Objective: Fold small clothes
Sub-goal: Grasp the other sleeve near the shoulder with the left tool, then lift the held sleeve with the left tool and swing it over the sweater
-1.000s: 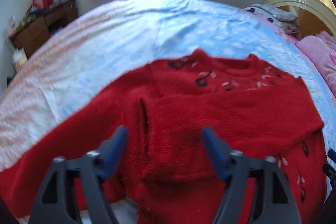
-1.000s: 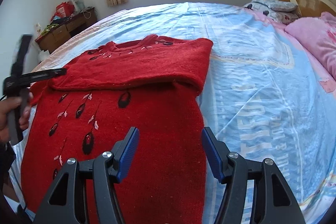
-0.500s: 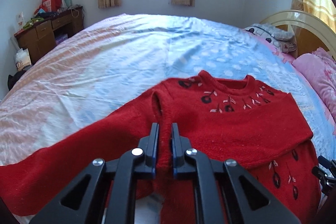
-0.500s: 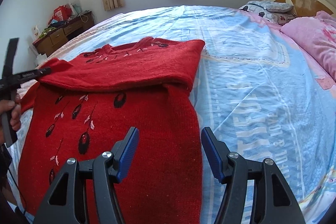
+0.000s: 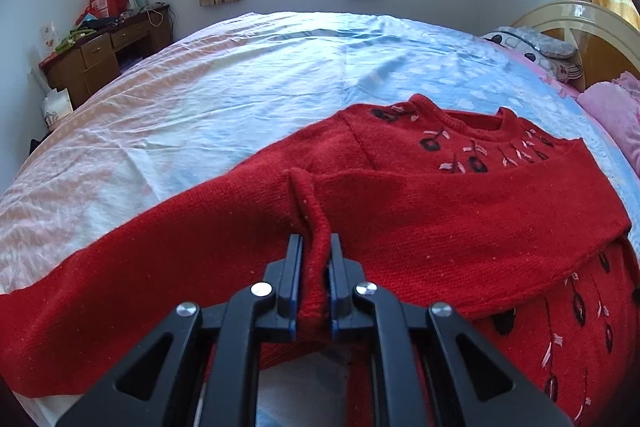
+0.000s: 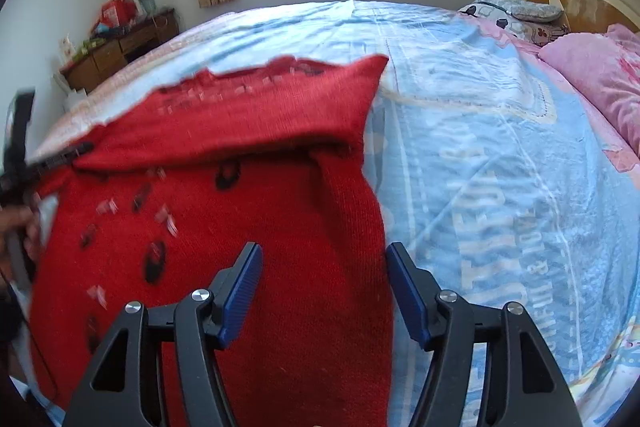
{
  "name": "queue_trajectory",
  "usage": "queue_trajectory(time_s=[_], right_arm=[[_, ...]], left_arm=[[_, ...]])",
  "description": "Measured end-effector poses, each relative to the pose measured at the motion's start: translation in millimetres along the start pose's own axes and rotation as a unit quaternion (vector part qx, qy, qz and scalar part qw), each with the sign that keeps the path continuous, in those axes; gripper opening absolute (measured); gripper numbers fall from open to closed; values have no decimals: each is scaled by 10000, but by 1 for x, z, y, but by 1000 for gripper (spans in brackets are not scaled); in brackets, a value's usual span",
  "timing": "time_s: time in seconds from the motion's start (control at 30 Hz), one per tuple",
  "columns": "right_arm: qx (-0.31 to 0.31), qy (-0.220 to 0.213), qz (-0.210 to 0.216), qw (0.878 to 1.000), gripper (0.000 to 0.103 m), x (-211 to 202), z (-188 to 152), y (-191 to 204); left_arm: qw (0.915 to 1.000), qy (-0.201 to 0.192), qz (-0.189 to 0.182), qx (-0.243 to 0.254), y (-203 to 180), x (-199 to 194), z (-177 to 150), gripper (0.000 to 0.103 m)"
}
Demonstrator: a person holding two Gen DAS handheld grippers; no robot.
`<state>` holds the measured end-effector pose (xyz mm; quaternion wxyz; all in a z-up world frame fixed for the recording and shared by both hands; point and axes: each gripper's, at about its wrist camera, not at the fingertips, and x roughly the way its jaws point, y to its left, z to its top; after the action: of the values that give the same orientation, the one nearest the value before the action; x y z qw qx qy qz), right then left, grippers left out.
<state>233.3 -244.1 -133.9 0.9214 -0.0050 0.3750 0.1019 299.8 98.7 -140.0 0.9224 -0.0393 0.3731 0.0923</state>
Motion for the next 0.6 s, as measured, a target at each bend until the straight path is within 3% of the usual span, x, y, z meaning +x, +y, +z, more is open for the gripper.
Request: queue_trajectory(time_s=[0.1,0.2,0.27,0.37,0.4,0.47,0.53,0.6], right_arm=[[-6,-275,242,9993,69,-11,27,7],[-24,-250,737,9970,72,1,64,19],[-61,39,944,9955,72,21,77,24],[256,741,649,9948,72,69,80,14],[347,794,644,9941,73,75,75,10],[335,516,686,9958,73,66,70,11],[225,531,496,9971,73,57,69,17],[91,347,492,9981,73,45,72,27]], left_arm=[[9999,-37,76,72,-4,-1,-1,12],[9998,-79,136,137,-6,-2,-3,13],[9998,-90,136,109,-4,-2,-3,16],[9999,-95,77,-8,1,-2,-3,20],[9999,-98,67,-22,1,-2,-3,20],[9999,-110,81,-82,3,-4,-3,33],[9997,-119,141,-139,7,-8,-3,48],[9994,-177,202,-195,13,-18,-5,55]])
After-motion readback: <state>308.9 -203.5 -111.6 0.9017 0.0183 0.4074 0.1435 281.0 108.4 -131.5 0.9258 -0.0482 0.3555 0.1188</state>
